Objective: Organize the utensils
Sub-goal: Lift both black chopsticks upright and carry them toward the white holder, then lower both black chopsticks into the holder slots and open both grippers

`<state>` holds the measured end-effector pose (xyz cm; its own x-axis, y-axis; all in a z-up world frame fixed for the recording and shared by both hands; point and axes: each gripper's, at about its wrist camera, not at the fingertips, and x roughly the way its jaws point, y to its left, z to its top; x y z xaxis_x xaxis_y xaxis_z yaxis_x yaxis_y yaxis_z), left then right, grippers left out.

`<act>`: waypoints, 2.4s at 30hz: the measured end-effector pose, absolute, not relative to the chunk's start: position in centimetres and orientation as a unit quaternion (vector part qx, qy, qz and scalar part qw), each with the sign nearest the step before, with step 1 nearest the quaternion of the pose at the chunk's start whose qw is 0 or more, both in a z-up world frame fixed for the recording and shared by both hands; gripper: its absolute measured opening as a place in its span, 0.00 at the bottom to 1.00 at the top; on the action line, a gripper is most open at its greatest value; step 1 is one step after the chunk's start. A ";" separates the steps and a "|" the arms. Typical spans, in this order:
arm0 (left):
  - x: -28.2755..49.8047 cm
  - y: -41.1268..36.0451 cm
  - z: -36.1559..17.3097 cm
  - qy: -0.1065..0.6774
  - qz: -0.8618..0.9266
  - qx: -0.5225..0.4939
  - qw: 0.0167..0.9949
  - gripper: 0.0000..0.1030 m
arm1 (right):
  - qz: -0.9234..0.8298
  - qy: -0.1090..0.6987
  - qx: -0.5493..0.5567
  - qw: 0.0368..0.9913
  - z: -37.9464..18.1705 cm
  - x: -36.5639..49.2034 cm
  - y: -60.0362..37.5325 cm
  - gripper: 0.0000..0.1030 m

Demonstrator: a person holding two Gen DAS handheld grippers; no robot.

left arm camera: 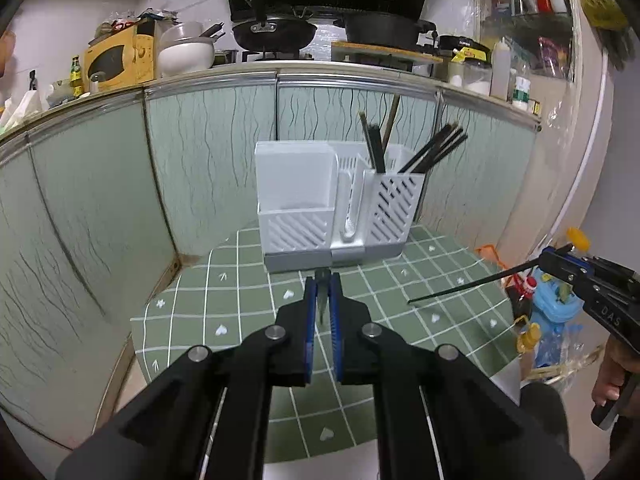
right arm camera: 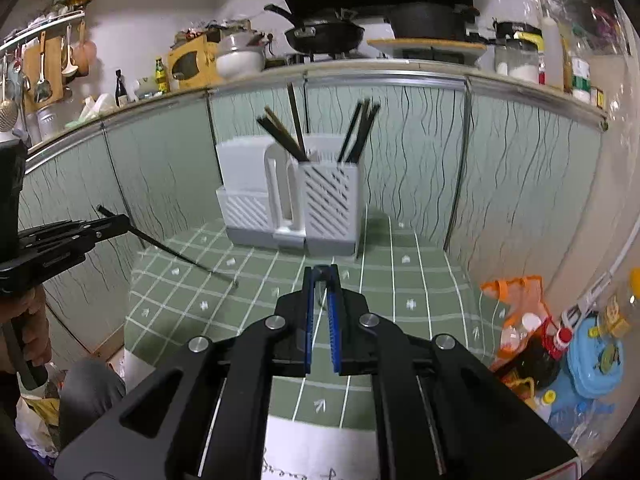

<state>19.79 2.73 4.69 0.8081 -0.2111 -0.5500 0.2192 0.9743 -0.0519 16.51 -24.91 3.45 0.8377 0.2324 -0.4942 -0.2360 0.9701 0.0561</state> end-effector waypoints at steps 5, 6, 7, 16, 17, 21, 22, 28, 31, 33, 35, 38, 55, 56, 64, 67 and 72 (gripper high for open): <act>20.2 2.3 6.5 0.282 -0.129 0.014 0.951 0.08 | 0.133 0.249 0.000 0.959 5.7 17.2 -25.0 0.06; 20.2 2.3 6.9 0.279 -0.133 0.013 0.951 0.08 | 0.135 0.249 0.002 0.959 6.0 17.3 -25.1 0.06; 20.2 2.2 7.3 0.276 -0.136 0.013 0.951 0.08 | 0.136 0.246 0.000 0.960 6.4 17.5 -25.1 0.06; 21.1 1.1 9.8 0.251 -0.150 0.019 0.956 0.08 | 0.148 0.238 -0.004 0.960 9.9 18.5 -25.5 0.06; 21.2 1.1 10.0 0.249 -0.151 0.020 0.956 0.08 | 0.149 0.239 -0.005 0.959 10.2 18.6 -25.6 0.06; 21.8 0.5 10.8 0.246 -0.155 0.023 0.957 0.08 | 0.152 0.239 -0.006 0.959 11.6 19.1 -26.0 0.06; 21.9 0.4 10.9 0.246 -0.157 0.023 0.956 0.08 | 0.152 0.239 -0.008 0.959 11.9 19.2 -26.0 0.06; 22.7 -0.6 11.7 0.244 -0.167 0.021 0.955 0.08 | 0.150 0.237 -0.006 0.960 12.8 19.7 -26.6 0.06; 23.1 -1.1 12.4 0.240 -0.172 0.025 0.955 0.08 | 0.149 0.235 -0.005 0.960 13.1 20.0 -26.7 0.06; 23.4 -1.5 13.0 0.235 -0.175 0.027 0.956 0.08 | 0.148 0.233 -0.005 0.961 13.4 20.4 -26.7 0.06; 23.8 -1.9 13.6 0.231 -0.182 0.026 0.956 0.08 | 0.150 0.231 -0.006 0.961 14.0 20.8 -26.7 0.06; 24.6 -2.6 14.4 0.227 -0.189 0.025 0.955 0.08 | 0.151 0.222 -0.009 0.963 15.5 21.8 -26.6 0.06; 32.1 -7.1 21.7 0.197 -0.219 0.029 0.955 0.08 | 0.167 0.207 -0.004 0.964 21.9 29.6 -26.5 0.06; 32.6 -7.3 22.0 0.197 -0.220 0.030 0.955 0.08 | 0.167 0.206 -0.003 0.964 22.2 30.1 -26.6 0.06; 36.3 -8.4 22.6 0.206 -0.214 0.051 0.954 0.08 | 0.166 0.202 -0.012 0.965 24.1 34.1 -26.3 0.06; 37.6 -8.3 22.0 0.212 -0.212 0.058 0.952 0.08 | 0.170 0.201 -0.017 0.965 24.0 35.5 -26.2 0.06; 39.5 -8.2 20.0 0.232 -0.211 0.050 0.948 0.08 | 0.178 0.208 -0.025 0.961 22.4 37.1 -25.7 0.06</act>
